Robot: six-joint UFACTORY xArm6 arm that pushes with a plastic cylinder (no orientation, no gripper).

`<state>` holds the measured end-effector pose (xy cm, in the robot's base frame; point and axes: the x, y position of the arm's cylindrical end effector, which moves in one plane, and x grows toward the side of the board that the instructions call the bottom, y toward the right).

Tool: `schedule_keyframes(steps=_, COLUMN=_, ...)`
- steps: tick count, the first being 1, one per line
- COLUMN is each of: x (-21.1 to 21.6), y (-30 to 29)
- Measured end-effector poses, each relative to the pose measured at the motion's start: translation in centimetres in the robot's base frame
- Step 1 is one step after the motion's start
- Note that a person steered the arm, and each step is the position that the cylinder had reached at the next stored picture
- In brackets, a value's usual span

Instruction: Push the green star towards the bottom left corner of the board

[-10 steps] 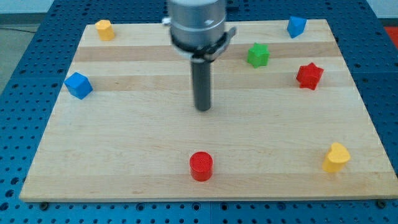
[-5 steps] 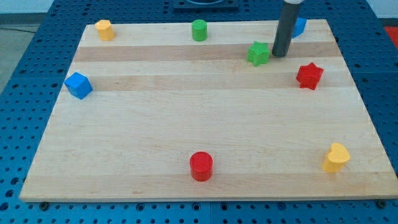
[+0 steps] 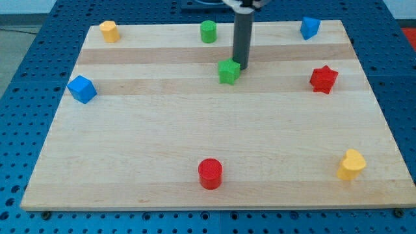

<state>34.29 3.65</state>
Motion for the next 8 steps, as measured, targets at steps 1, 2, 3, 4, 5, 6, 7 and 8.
schedule_keyframes(steps=1, x=2.9, y=-2.6)
schedule_keyframes(steps=2, x=5.9, y=-5.7)
schedule_keyframes(steps=3, x=7.6, y=-9.7)
schedule_keyframes(steps=4, x=9.3, y=-13.4)
schedule_keyframes(steps=5, x=11.8, y=-16.7)
schedule_keyframes(steps=6, x=14.6, y=-19.6)
schedule_keyframes(steps=7, x=16.8, y=-20.7)
schedule_keyframes(steps=8, x=18.6, y=-20.7)
